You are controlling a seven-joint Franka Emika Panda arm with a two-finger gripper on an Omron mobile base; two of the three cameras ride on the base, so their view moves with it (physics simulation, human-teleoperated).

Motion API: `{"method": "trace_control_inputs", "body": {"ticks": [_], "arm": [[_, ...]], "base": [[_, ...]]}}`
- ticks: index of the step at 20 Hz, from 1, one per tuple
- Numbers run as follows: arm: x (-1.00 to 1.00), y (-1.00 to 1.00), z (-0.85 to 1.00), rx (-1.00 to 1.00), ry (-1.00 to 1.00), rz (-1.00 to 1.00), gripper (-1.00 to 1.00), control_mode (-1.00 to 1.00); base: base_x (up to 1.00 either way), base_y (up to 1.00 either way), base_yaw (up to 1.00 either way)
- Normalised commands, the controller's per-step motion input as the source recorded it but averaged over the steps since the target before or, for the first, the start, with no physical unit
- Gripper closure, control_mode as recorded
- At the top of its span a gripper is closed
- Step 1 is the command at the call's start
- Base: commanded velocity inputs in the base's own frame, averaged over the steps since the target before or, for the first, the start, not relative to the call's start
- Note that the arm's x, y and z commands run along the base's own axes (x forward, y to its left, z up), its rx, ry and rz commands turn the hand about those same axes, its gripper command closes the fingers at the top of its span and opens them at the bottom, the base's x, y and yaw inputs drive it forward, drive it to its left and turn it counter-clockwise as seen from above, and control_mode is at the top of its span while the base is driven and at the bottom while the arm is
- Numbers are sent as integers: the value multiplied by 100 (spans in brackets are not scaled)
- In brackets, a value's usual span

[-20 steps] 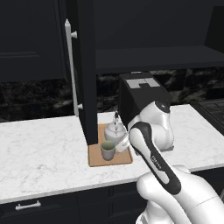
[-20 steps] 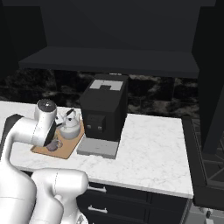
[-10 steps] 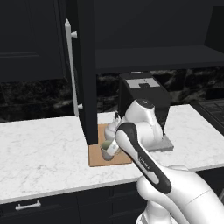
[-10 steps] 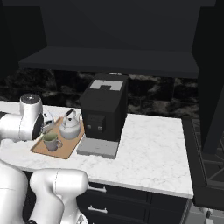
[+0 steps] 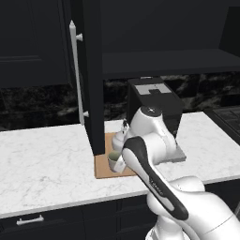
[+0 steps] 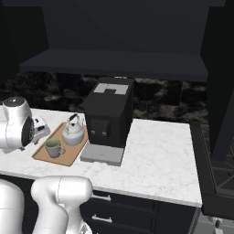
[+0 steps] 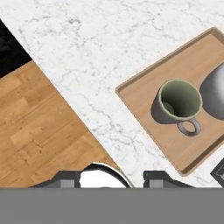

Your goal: Pick the kettle from the counter and place it on the tray. Then pick the mug from the cabinet and place it on the tray. Then close the cabinet doors.

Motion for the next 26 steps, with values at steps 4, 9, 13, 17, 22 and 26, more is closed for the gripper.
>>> {"method": "trace_control_inputs", "body": {"ticks": [4,9,13,17,22,26], "arm": [[-10,11,4,-4,0,3,100,-100],[-64,33,36,-8,-4,8,100,-100],[-77,42,62,-10,-12,8,100,-100],[-80,17,59,-9,-27,7,100,-100],[-80,2,51,-9,-28,4,100,-100],[-63,0,39,-8,-23,1,100,-100]], "base": [[0,0,0],[0,0,0],[0,0,0],[0,0,0],[0,0,0],[0,0,0]]}}
